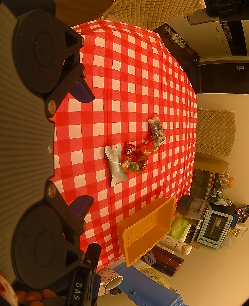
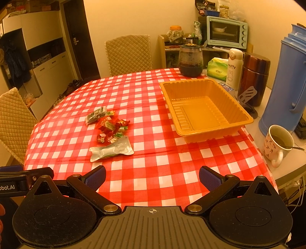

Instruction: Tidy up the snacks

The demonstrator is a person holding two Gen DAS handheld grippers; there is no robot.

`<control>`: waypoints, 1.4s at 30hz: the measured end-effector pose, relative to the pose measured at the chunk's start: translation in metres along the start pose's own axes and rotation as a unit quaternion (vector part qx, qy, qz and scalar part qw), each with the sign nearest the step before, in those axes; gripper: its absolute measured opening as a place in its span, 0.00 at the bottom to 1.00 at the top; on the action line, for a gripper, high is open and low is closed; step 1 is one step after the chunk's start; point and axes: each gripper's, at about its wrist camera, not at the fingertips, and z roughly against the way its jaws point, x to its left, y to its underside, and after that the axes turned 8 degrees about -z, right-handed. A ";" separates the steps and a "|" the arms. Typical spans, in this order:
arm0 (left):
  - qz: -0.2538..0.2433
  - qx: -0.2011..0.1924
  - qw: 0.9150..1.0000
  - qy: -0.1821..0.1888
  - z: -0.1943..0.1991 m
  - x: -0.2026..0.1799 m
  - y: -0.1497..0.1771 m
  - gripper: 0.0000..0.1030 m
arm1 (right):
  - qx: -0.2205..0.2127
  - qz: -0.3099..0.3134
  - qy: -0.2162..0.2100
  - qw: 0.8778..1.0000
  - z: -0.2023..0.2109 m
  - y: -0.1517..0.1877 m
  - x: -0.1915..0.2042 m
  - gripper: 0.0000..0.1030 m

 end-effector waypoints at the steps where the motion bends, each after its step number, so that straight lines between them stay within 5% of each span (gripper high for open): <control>1: 0.000 0.001 1.000 0.002 0.000 0.000 0.001 0.99 | -0.001 -0.002 0.002 1.000 -0.001 0.000 0.000 1.00; 21: -0.099 0.036 0.993 0.062 -0.096 0.020 -0.031 0.85 | 0.002 -0.040 0.001 0.999 -0.059 -0.020 -0.014 0.99; 27: -0.172 0.029 0.979 0.103 -0.133 0.012 -0.048 0.75 | 0.009 -0.051 0.007 0.999 -0.085 -0.023 -0.019 0.99; 35: -0.243 0.056 0.958 0.143 -0.178 -0.002 -0.060 0.39 | 0.018 -0.065 0.012 0.998 -0.111 -0.025 -0.025 0.99; 42: -0.282 0.082 0.939 0.181 -0.201 -0.012 -0.066 0.30 | 0.030 -0.069 0.020 0.997 -0.124 -0.022 -0.027 0.99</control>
